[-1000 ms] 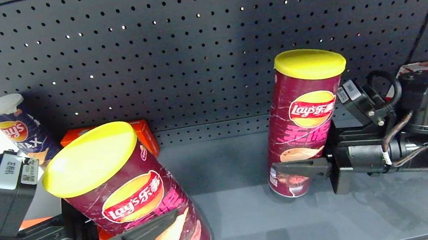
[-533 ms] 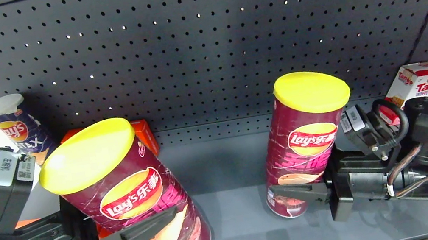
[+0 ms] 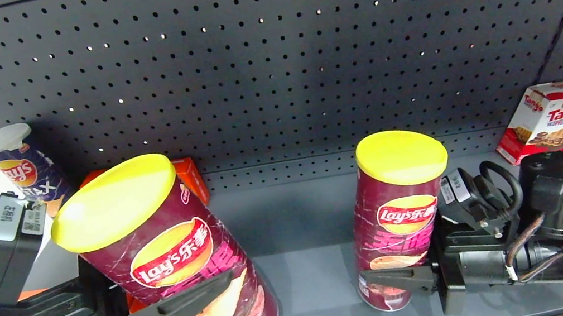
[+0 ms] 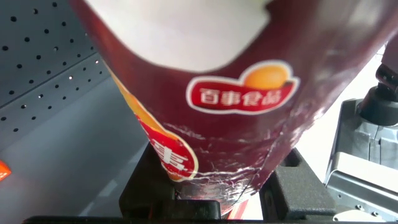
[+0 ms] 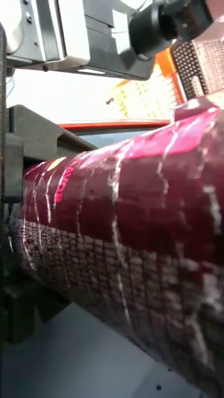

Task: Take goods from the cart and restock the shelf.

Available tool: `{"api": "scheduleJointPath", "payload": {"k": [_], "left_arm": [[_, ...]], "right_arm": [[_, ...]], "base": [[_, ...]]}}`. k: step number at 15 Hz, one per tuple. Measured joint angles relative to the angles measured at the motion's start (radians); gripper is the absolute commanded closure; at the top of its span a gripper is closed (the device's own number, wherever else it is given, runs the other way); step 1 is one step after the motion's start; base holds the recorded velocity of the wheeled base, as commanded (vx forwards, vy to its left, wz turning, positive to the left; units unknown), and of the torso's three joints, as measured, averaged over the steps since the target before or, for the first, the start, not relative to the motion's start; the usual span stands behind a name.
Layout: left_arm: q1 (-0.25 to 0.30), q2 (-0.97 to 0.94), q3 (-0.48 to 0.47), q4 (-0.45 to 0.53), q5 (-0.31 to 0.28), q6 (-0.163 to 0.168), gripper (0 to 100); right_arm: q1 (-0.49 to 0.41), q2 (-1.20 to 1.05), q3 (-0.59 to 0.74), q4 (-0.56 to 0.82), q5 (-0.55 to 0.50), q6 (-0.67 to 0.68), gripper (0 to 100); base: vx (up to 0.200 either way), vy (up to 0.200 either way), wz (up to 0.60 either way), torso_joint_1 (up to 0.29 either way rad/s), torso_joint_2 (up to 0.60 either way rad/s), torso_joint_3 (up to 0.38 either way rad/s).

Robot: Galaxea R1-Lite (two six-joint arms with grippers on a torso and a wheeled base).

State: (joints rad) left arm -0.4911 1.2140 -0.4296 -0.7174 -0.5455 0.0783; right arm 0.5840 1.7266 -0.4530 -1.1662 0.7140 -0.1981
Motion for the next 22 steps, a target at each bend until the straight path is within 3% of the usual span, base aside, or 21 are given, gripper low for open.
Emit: {"api": "scheduleJointPath", "payload": {"k": [11,12,22], "left_arm": [[0.000,0.000,0.001,0.000,0.000,-0.002,100],[0.000,0.000,0.001,0.000,0.000,-0.002,100],[-0.001,0.001,0.010,0.000,-0.004,-0.001,100]], "right_arm": [[-0.003,0.064,0.016,-0.064,0.005,-0.003,100],[-0.003,0.064,0.020,-0.069,0.004,-0.003,0],[-0.032,-0.053,0.106,-0.087,-0.007,-0.006,0]], "base": [[0.000,0.000,0.00,0.000,0.00,0.000],[0.000,0.000,0.00,0.000,0.00,0.000],[0.000,0.000,0.00,0.000,0.00,0.000]]}}
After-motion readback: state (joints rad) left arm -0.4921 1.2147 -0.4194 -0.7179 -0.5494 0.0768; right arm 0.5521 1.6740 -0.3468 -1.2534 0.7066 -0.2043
